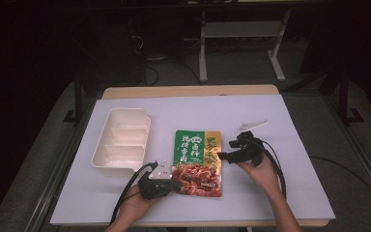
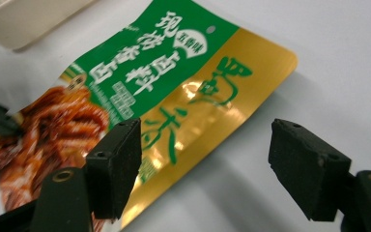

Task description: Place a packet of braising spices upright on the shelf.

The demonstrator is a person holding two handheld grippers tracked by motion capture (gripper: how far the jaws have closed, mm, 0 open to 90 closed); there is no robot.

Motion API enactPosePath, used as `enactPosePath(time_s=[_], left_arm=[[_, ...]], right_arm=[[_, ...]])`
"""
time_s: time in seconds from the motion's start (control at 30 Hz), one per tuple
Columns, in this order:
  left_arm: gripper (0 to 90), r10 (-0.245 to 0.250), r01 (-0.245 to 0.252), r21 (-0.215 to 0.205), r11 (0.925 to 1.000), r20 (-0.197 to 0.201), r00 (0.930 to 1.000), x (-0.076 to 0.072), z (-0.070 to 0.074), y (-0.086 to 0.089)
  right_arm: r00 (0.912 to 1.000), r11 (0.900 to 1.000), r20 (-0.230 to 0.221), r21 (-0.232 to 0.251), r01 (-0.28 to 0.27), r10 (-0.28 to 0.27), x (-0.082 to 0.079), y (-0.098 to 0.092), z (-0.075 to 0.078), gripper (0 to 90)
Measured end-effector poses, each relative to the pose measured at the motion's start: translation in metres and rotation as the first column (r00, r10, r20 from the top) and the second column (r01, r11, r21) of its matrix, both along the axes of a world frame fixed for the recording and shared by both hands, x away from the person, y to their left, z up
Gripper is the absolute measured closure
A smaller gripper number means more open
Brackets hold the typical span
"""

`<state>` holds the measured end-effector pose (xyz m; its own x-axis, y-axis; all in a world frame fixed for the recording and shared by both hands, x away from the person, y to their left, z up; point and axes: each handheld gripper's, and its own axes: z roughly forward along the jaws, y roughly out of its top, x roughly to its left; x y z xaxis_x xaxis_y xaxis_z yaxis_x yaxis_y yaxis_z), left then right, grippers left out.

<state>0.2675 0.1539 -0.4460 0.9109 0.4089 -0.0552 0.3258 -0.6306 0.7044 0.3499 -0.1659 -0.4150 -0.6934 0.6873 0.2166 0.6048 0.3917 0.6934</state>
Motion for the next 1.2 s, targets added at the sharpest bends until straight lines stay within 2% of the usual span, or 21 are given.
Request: enactPosePath(time_s=[0.23, 0.27, 0.37, 0.43, 0.7, 0.8, 0.87, 0.9, 0.93, 0.97, 1.03, 1.07, 1.2], left_arm=[[89.7, 0.000, 0.000, 0.000, 1.0000, 0.001, 1.0000, 0.000, -0.001, 0.000], [89.7, 0.002, -0.002, -0.003, 1.0000, -0.001, 1.0000, 0.000, -0.001, 0.000], [89.7, 0.002, -0.002, -0.002, 1.0000, 0.001, 1.0000, 0.000, -0.001, 0.000], [89.7, 0.002, -0.002, 0.000, 1.0000, 0.006, 1.0000, 0.000, -0.001, 0.000], [89.7, 0.002, -0.002, -0.001, 1.0000, 0.008, 1.0000, 0.000, -0.001, 0.000], [89.7, 0.006, -0.006, -0.003, 1.0000, 0.007, 1.0000, 0.000, -0.001, 0.000], [89.6, 0.008, -0.008, -0.004, 1.0000, 0.009, 0.9999, -0.001, -0.002, 0.000], [89.6, 0.008, -0.008, -0.004, 1.0000, 0.009, 0.9999, -0.001, -0.002, 0.000], [89.6, 0.008, -0.008, -0.004, 1.0000, 0.009, 0.9999, -0.001, -0.002, 0.000], [89.6, 0.007, -0.007, -0.004, 1.0000, 0.010, 0.9999, 0.000, -0.002, 0.000], [89.6, 0.008, -0.008, -0.005, 1.0000, 0.010, 0.9999, 0.000, -0.002, -0.001], [89.6, 0.008, -0.008, -0.005, 1.0000, 0.012, 0.9999, -0.001, -0.002, -0.001], [89.6, 0.010, -0.010, -0.005, 0.9999, 0.014, 0.9999, -0.001, -0.002, -0.001]], right_arm=[[0.9974, 1.000, -0.069, 0.022, 0.019, -0.017, 0.029, 0.007, -0.004, 27.6], [0.9956, 1.000, -0.091, 0.012, 0.025, -0.024, 0.033, 0.008, -0.005, 27.6], [0.9940, 1.000, -0.106, 0.008, 0.026, -0.025, 0.044, 0.013, -0.008, 29.3], [0.9897, 1.000, -0.141, -0.003, 0.026, -0.026, 0.051, 0.015, -0.011, 28.4], [0.9805, 0.999, -0.196, 0.035, 0.004, 0.003, 0.057, 0.020, -0.021, 35.5], [0.9817, 0.999, -0.190, 0.045, -0.004, 0.012, 0.054, 0.020, -0.020, 38.8], [0.9819, 0.998, -0.188, 0.067, -0.010, 0.022, 0.052, 0.018, -0.017, 43.8], [0.9825, 0.996, -0.183, 0.093, -0.016, 0.032, 0.050, 0.017, -0.014, 46.5], [0.9825, 0.996, -0.183, 0.093, -0.016, 0.032, 0.050, 0.017, -0.014, 46.5], [0.9841, 0.992, -0.168, 0.119, -0.040, 0.059, 0.047, 0.018, -0.008, 50.9], [0.9842, 0.992, -0.165, 0.117, -0.045, 0.065, 0.045, 0.019, -0.006, 52.7], [0.9860, 0.991, -0.141, 0.116, -0.073, 0.089, 0.041, 0.020, -0.001, 59.6], [0.9803, 0.983, -0.148, 0.150, -0.108, 0.130, 0.038, 0.021, 0.001, 66.9]])
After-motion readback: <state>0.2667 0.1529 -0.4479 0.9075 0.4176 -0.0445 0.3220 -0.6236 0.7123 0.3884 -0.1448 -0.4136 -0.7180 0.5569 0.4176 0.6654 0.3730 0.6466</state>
